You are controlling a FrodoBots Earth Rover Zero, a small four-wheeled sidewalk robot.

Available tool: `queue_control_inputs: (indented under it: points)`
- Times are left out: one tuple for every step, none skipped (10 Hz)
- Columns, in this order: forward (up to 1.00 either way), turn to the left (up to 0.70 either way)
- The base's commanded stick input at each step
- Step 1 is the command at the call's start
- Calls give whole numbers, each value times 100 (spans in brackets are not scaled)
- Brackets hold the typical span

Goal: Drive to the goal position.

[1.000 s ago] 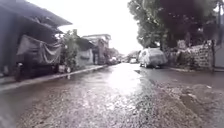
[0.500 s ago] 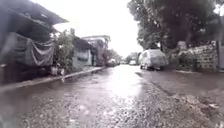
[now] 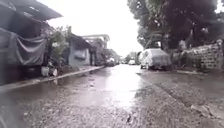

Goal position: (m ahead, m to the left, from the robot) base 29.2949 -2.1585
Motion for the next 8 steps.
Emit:
queue_control_inputs:
  points:
    - [100, 0]
    - [100, 0]
    - [100, 0]
    - [100, 0]
    - [100, 0]
    - [100, 0]
    - [100, 0]
    - [100, 27]
